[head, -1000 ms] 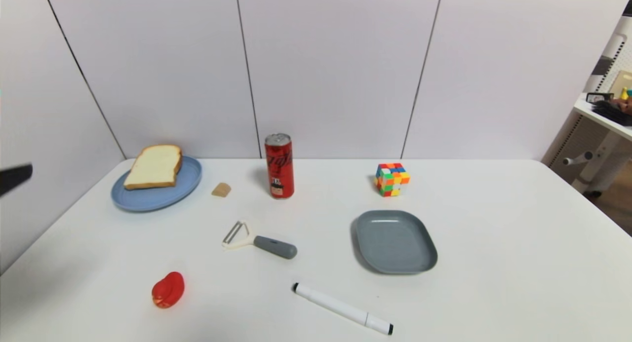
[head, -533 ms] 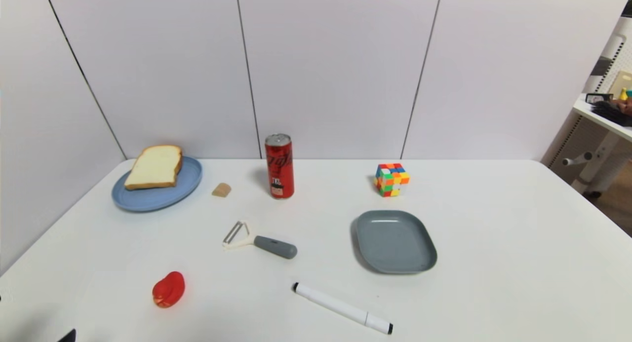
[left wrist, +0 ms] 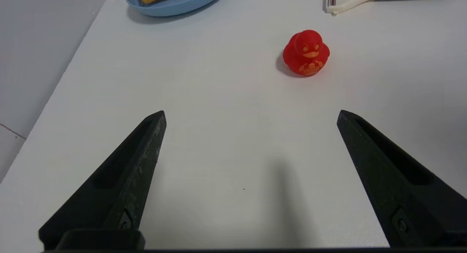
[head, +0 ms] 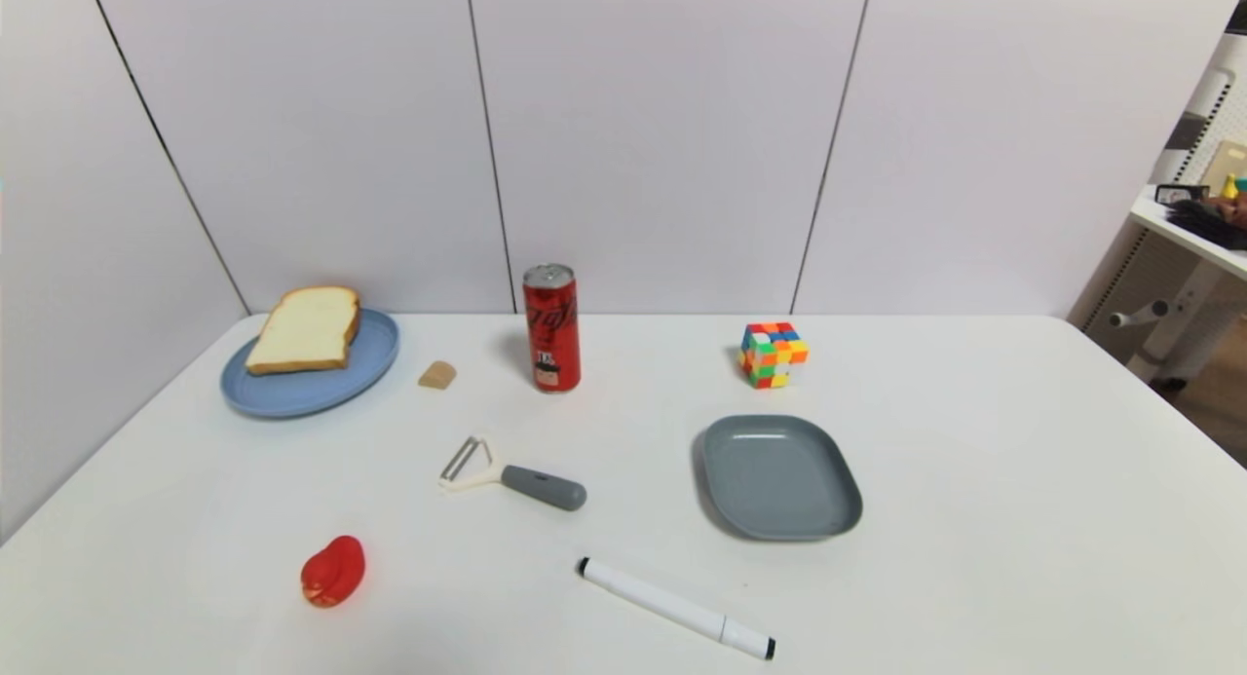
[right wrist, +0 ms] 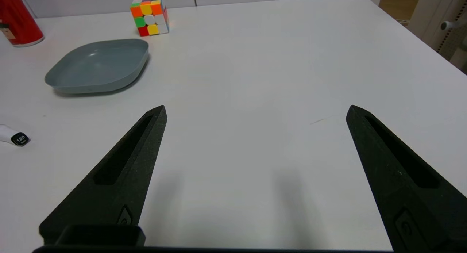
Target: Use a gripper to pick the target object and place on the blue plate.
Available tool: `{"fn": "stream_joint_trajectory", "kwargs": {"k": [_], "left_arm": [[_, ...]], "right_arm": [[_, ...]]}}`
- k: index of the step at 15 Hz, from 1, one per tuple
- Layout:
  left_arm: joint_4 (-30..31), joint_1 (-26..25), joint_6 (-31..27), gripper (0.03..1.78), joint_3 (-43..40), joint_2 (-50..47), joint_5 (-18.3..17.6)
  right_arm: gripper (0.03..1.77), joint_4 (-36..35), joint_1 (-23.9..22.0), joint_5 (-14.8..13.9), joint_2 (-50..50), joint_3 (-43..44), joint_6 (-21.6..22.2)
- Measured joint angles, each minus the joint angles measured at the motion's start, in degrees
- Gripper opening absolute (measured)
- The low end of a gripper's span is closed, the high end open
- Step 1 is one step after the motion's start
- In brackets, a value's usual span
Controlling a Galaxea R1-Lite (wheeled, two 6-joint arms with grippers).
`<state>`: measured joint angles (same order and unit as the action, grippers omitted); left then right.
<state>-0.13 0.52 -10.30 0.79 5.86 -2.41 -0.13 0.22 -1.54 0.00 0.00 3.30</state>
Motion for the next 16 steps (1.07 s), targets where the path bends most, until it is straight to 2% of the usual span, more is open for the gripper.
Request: {"fn": "stream_joint_trajectory", "kwargs": {"k": [5, 16], "left_arm": [[-0.13, 0.00, 9.68, 1.69, -0.77, -5.34, 2.32], [-0.13, 0.00, 9.84, 1.69, -0.79, -5.97, 2.41]], "right_arm": [[1.70, 0.00, 0.02, 0.00, 0.00, 0.00, 0.00], [1.70, -0.02, 0.02, 0.02, 0.00, 0.00, 0.07]]}}
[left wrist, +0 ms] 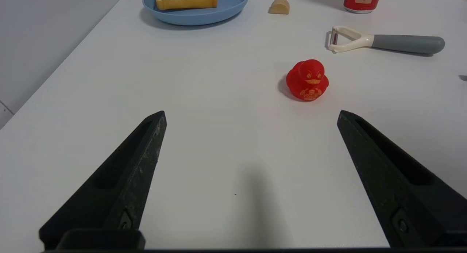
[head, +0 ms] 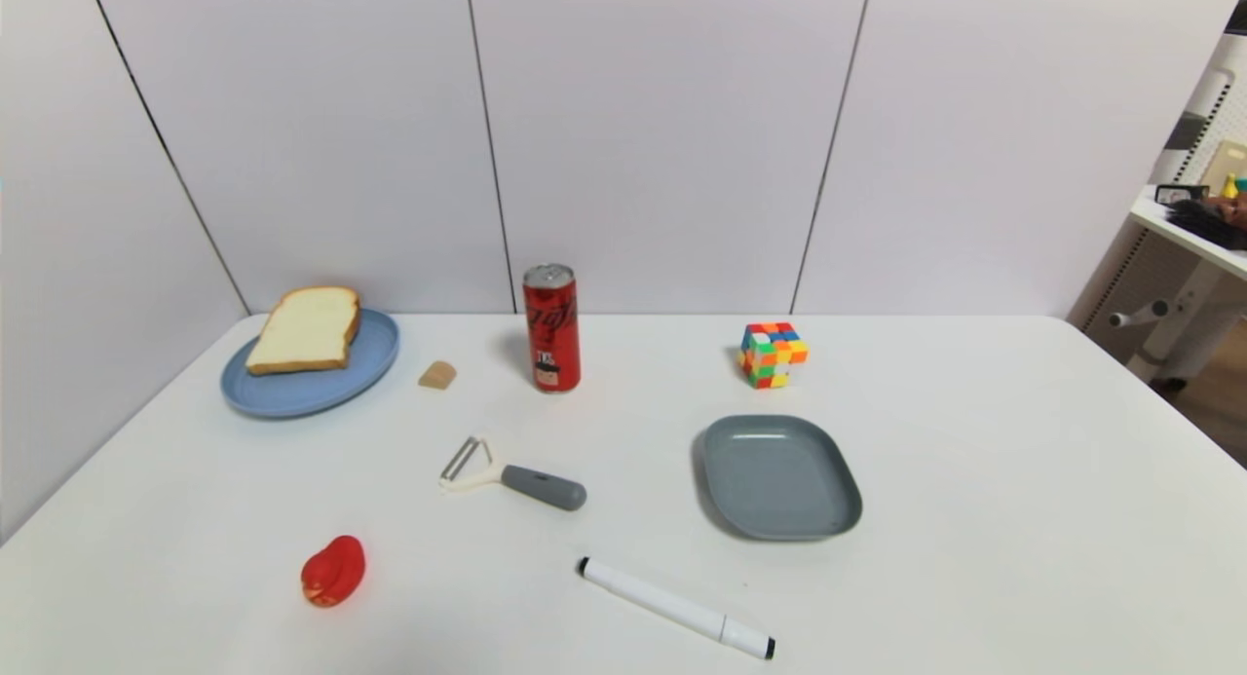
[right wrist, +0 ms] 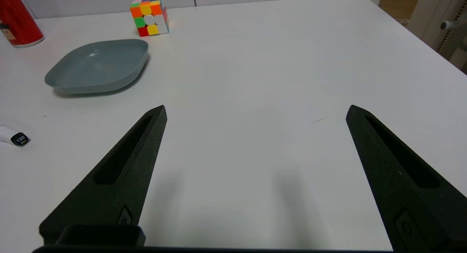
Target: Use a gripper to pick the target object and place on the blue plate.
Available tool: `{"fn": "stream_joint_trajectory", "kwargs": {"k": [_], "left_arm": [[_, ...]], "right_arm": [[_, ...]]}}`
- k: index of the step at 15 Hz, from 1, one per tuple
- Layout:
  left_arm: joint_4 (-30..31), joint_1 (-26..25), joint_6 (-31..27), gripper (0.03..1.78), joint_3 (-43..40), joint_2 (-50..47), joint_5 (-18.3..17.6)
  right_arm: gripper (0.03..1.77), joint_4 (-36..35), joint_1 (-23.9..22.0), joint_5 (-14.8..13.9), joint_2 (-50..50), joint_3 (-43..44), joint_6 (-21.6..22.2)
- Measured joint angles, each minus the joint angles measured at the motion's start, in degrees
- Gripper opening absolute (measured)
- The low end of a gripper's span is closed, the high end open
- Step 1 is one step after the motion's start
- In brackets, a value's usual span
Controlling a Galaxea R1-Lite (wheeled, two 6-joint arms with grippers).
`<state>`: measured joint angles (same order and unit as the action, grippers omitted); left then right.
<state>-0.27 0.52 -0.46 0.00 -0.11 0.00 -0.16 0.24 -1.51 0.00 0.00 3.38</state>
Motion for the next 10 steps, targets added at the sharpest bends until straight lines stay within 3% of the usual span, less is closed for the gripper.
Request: {"fn": "stream_joint_trajectory", "kwargs": {"k": [10], "left_arm": [[0.00, 0.00, 0.00, 1.69, 0.00, 0.00, 0.00]], "right_arm": [[1.70, 0.02, 0.00, -0.05, 0.00, 0.00, -0.10]]}}
